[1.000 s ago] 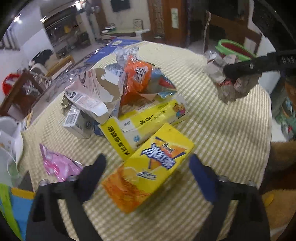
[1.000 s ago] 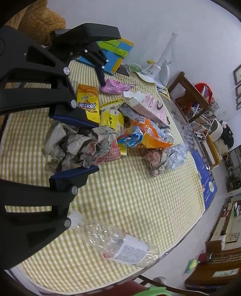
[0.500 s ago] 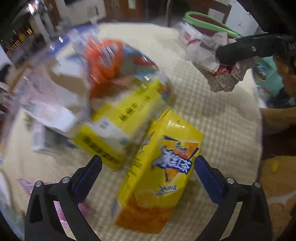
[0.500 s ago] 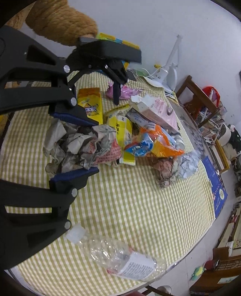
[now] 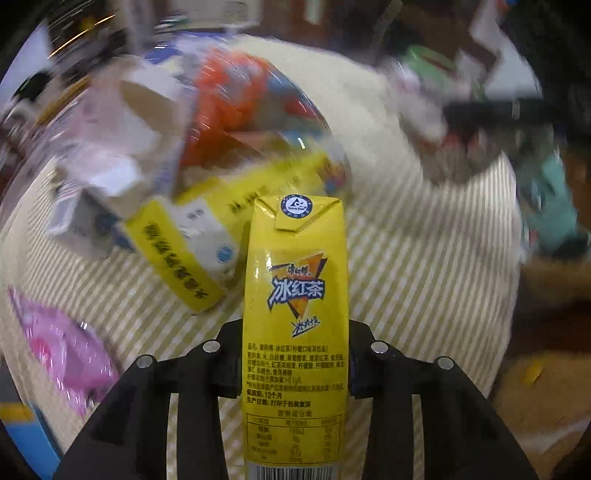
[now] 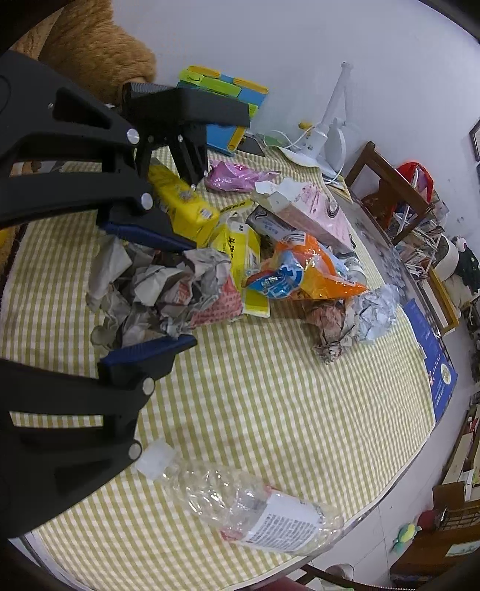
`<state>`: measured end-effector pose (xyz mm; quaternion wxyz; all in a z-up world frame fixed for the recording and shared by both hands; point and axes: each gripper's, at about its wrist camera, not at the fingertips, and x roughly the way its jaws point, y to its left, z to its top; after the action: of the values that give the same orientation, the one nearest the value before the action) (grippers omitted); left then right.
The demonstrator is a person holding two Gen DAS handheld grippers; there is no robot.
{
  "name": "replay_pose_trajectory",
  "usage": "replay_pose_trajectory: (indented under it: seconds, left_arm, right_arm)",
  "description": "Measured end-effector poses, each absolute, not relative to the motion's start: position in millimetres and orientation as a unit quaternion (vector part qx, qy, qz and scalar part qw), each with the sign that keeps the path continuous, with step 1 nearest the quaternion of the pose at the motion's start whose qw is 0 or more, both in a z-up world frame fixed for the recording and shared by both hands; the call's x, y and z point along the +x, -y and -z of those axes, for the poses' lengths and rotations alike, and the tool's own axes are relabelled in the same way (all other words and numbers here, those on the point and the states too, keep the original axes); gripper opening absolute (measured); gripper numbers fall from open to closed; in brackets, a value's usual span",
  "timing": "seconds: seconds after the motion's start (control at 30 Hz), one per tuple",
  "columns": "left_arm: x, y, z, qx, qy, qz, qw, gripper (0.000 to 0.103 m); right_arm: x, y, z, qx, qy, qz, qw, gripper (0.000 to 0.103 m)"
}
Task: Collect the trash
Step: 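Carry the crumpled paper to the red bin and release it with the right tool, then drop the yellow iced-tea carton into the red bin with the left tool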
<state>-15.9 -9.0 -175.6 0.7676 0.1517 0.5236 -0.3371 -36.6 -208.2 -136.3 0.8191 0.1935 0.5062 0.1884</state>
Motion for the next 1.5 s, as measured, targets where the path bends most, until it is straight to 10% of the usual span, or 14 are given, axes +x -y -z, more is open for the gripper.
replay_pose_trajectory:
  seconds: [0.43,1.17,1.37,1.5]
  left_arm:
    - [-4.5,62.3,80.2,-0.036,-0.429,0.261,0.864,0.036]
    - [13.4,312.1,57.1,0.001,-0.411,0.386,0.826,0.036]
    - [13.3,400.5,66.9,0.024,-0.420,0.429,0.799,0.036]
    - [13.5,445.2,71.9,0.042,-0.420,0.447,0.788,0.036]
  right_arm:
    - [-46.9,246.0,93.1,0.153,-0.433,-0.137,0.878,0.044]
    - [-56.3,524.7,91.1,0.209,-0.395,0.042,0.893,0.044]
    - [-71.4,580.3,96.6,0.224,-0.383,0.092,0.892,0.077]
    - [-87.0,606.7,93.9,0.211,-0.372,0.123,0.895,0.078]
